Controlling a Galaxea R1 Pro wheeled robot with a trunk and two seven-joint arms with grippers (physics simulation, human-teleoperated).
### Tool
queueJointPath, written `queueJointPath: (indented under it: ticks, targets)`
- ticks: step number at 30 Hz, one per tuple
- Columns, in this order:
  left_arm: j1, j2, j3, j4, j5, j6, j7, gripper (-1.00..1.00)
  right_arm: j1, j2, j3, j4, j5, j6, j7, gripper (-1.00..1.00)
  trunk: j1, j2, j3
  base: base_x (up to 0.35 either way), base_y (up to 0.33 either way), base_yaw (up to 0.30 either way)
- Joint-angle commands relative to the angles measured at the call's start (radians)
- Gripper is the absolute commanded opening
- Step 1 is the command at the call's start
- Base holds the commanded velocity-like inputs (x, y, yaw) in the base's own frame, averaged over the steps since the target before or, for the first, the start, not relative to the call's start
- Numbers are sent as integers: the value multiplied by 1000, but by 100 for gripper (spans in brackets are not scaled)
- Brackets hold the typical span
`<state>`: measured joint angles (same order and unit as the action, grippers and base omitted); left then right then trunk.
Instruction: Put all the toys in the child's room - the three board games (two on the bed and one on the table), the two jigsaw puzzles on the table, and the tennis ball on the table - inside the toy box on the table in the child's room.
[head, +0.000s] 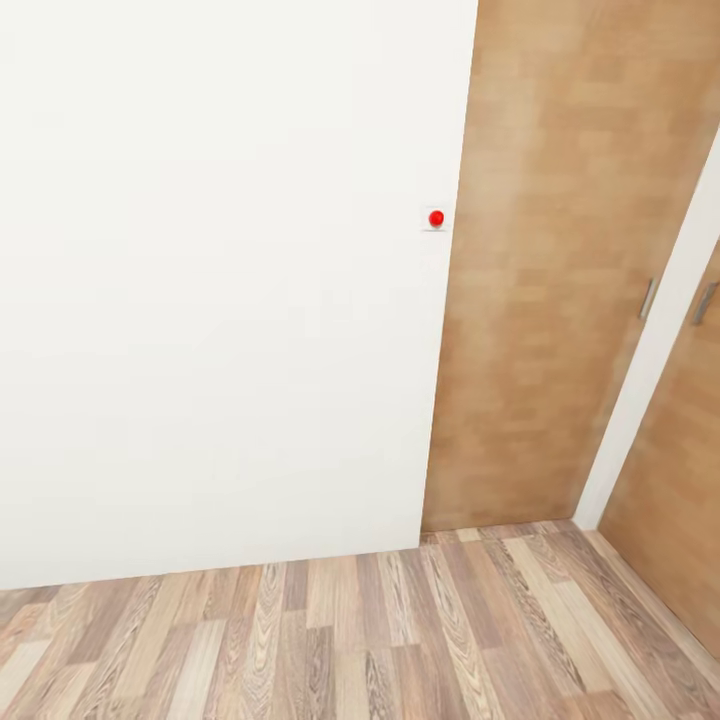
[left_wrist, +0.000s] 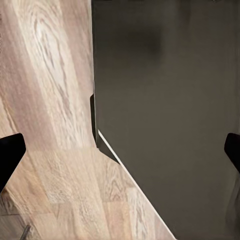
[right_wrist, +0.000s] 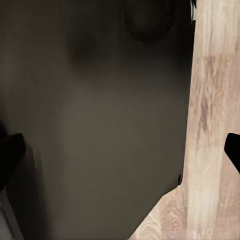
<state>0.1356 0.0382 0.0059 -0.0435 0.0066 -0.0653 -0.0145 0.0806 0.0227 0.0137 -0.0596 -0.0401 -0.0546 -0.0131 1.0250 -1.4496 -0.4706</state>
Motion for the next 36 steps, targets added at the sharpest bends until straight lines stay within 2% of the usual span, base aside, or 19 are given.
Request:
queueJointPath:
  ticks: [1,15,23,36]
  targets:
    - [0,1,0,-3,1,-2,-1,100,1,0,2,-2,-10,-7,-1,100,0,0,-1,0,0,171]
    - [0,-2,1,-7,1,-4,-1,100,1,1,10,-2,-6,-30,-1,100,0,0,-4,0,0,250]
    - [0,0,0,-7,0,-4,-1,100,1,0,9,1,-11,-90,-2,100,0,0,-5,0,0,277]
    - [0,0,0,-7,0,-4,-1,100,1,-6,9,1,-11,-104,-2,100,0,0,-5,0,0,278]
